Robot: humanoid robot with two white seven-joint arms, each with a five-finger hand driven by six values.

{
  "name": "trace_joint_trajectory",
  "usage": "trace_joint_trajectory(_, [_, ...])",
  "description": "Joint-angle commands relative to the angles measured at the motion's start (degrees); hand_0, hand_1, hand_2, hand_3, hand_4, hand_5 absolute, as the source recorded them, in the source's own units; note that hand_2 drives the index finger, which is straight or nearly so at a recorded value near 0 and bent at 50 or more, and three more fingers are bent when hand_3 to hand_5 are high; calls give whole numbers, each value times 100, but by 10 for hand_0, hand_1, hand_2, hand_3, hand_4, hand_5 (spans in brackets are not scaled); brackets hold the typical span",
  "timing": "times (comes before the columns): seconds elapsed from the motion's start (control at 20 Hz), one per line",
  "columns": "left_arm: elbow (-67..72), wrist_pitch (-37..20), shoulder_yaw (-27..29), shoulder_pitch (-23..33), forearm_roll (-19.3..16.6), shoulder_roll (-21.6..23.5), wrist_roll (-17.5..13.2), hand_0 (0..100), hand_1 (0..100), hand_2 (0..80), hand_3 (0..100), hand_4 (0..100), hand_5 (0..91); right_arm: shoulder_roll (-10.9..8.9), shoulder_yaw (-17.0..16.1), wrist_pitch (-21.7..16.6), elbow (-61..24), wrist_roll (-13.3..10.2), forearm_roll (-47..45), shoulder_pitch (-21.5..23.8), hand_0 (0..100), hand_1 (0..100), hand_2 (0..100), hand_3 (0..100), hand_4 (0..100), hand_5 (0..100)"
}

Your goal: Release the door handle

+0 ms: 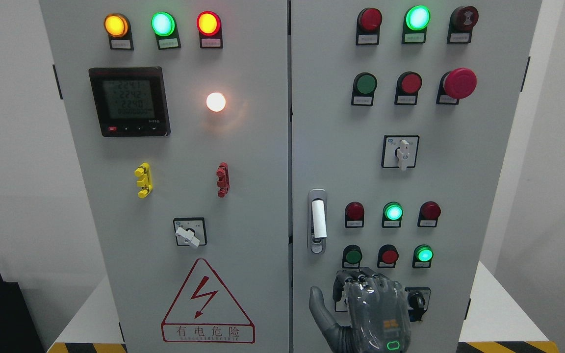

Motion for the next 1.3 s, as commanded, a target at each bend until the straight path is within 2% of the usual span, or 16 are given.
trace_joint_trajectory(0.0, [97, -2, 62, 0, 0, 0, 2, 120, 389, 0, 0, 0, 0, 1, 14, 97, -113, 98, 28, -156, 485, 49, 959, 1000, 930, 937])
trace_joint_trajectory(0.2, [97, -2, 62, 0, 0, 0, 2, 120, 389, 0, 0, 0, 0, 1, 14, 115, -113, 116, 28, -271, 465, 29, 960, 1000, 934, 944])
trace_joint_trajectory(0.35, [97, -2, 62, 0, 0, 0, 2, 120, 389, 0, 0, 0, 0, 1, 23, 115, -113, 317, 63, -306, 450, 17, 962, 1000, 934, 946])
trace_joint_trajectory(0.75, [97, -2, 62, 0, 0, -9, 2, 120, 389, 0, 0, 0, 0, 1, 23, 281, -87, 520, 212, -499, 430, 9, 963, 1000, 934, 947])
trace_joint_trajectory(0.85, [97, -10, 62, 0, 0, 0, 2, 120, 389, 0, 0, 0, 0, 1, 23, 378, -69, 642, 239, -552, 426, 6, 962, 1000, 934, 947])
trace_joint_trajectory(1.25, [97, -2, 62, 0, 0, -9, 2, 120, 389, 0, 0, 0, 0, 1, 23, 449, 106, 722, 256, -754, 412, 4, 962, 1000, 933, 948])
